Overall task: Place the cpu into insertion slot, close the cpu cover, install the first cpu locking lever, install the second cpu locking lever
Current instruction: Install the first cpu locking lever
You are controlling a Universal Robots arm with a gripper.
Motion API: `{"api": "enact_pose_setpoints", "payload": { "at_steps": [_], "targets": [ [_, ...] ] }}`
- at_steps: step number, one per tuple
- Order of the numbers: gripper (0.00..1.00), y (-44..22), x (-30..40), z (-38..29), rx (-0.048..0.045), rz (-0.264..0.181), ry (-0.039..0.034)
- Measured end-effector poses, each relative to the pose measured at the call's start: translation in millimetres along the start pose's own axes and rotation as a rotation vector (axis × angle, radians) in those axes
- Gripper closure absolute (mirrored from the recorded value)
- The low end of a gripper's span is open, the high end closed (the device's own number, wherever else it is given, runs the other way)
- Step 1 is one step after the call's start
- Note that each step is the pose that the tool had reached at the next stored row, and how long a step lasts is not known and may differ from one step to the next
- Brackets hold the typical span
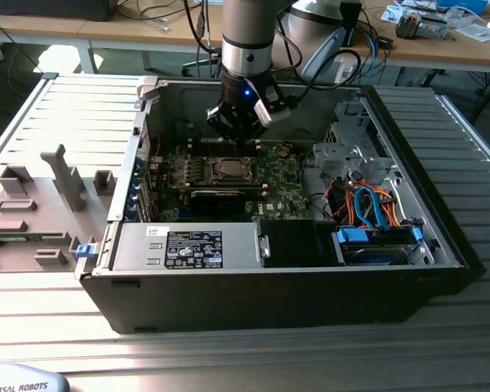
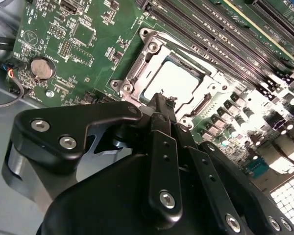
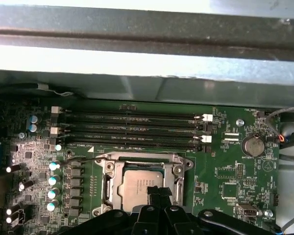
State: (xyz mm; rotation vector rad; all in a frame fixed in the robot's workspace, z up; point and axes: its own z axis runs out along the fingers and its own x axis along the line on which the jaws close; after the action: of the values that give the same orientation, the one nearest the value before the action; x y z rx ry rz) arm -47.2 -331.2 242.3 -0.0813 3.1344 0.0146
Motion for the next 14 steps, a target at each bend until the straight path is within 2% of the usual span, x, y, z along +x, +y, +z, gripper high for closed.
{"api": "enact_pose_setpoints", "payload": {
  "at_steps": [4, 6, 14],
  "targets": [
    [0.89, 0.0, 0.0, 0.0, 0.0002, 0.000, 0.0007],
    [0.89, 0.1, 0.0, 0.2, -0.0007, 0.000, 0.0137],
    [0.89, 0.0, 0.0, -0.1, 0.0014, 0.000, 0.0146]
  ]
}}
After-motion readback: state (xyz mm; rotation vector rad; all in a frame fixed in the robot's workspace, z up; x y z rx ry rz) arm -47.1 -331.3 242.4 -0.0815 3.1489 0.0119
